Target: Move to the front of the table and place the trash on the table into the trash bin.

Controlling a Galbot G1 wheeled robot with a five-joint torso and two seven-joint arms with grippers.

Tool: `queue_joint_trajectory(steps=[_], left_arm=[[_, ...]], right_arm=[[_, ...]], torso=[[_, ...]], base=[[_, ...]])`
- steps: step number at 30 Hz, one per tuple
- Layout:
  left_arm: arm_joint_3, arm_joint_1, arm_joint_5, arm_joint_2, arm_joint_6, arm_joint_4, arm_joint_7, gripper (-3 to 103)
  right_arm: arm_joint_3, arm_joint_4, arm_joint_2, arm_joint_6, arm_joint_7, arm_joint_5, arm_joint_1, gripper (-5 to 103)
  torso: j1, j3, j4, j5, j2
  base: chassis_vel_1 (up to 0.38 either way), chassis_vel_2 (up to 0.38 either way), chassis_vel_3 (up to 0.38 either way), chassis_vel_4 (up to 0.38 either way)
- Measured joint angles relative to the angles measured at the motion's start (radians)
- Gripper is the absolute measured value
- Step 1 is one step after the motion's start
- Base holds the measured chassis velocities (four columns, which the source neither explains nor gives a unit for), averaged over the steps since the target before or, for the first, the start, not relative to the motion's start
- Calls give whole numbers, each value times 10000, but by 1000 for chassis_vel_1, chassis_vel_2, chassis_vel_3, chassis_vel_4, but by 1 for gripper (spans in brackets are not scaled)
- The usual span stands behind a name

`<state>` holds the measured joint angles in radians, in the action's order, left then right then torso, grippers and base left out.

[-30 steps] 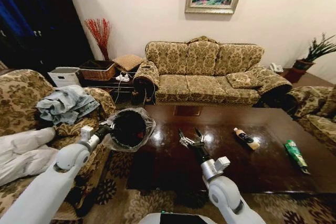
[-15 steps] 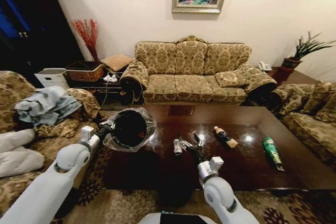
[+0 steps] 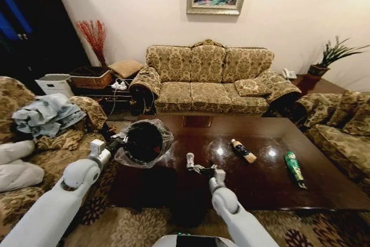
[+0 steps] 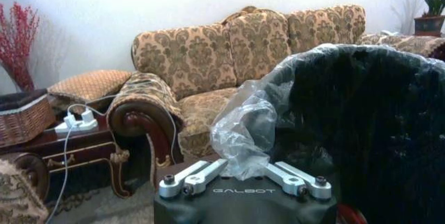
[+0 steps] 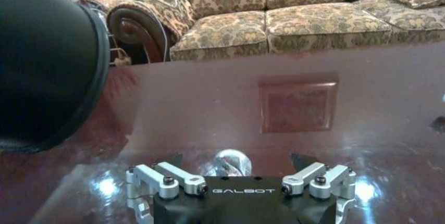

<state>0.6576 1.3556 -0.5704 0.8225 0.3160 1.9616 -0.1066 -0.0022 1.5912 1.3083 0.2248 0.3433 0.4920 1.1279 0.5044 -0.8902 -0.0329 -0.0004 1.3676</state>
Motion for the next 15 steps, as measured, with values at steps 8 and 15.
queue_joint_trajectory(steps=[8,15], left_arm=[[43,26,-18,-45,-112,-22,-10,0],[-51,-37,35,-2,-166,-58,-15,0]], right_arm=[[-345,-2016,1031,-43,183,-406,-966,100],[-350,-3073,1465,-98,104,-514,-1307,100]], torso=[[3,-1,7,1,-1],[-2,0,5,2,0]], base=[[0,0,0,0],[0,0,0,0]])
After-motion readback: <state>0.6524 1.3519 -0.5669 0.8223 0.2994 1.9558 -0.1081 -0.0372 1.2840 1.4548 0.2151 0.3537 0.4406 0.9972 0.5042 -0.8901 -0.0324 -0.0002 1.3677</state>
